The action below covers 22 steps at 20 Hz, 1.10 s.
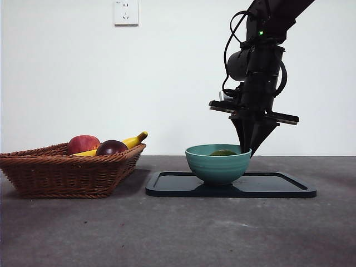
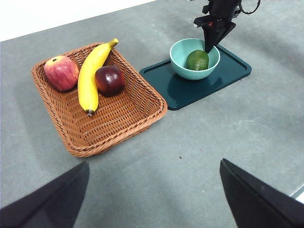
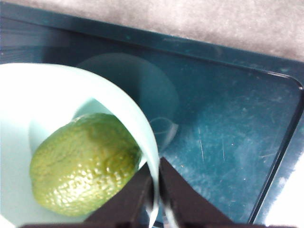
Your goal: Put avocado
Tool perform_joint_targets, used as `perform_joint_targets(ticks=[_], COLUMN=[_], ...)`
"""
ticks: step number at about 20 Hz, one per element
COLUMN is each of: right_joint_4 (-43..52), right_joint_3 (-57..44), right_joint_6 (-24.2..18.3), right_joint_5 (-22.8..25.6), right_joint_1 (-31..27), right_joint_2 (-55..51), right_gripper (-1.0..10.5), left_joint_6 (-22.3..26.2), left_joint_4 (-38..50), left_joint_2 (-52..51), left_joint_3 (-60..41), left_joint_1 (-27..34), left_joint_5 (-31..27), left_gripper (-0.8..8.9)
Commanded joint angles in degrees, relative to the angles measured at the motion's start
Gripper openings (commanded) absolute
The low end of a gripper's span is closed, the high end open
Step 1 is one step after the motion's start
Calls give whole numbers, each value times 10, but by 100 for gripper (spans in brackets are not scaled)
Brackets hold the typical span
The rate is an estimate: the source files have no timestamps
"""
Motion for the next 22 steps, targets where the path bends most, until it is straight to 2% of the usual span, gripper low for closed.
perform_joint_targets(ticks=[1,3,4,6,10,12,14,15,19,22], right_joint_4=[-8,-8,-8,-21,-124,-125,-125,-126,-126,-126], right_joint_3=[17,17,20,49,195,207,207,206,182,102], right_joint_6=[5,6,5,5,-4,-5,-8,-11,-28,-34], right_joint_5=[0,0,1,22,116,170,249,261,285,300], right_joint_1=[2,1,1,0,7,27,60,73,111,126], right_joint_2=[17,16,16,15,13,-30,-82,-105,-186,-271], right_gripper=[33,310,388,395,416,436,637,665,665,665], left_joint_6=[-1,-1,-1,-1,-1,-1,-1,-1,-1,-1], left_joint_4=[6,6,6,6,6,6,6,6,6,6], left_joint_2=[1,1,1,1,1,1,1,1,1,1], left_joint_3=[3,3,3,3,3,3,3,3,3,3], left_joint_1=[-3,-3,-3,-3,-3,-3,-3,-3,-3,-3], left_joint_5=[1,1,1,1,1,1,1,1,1,1], left_gripper=[437,437,437,437,437,436,437,437,437,436])
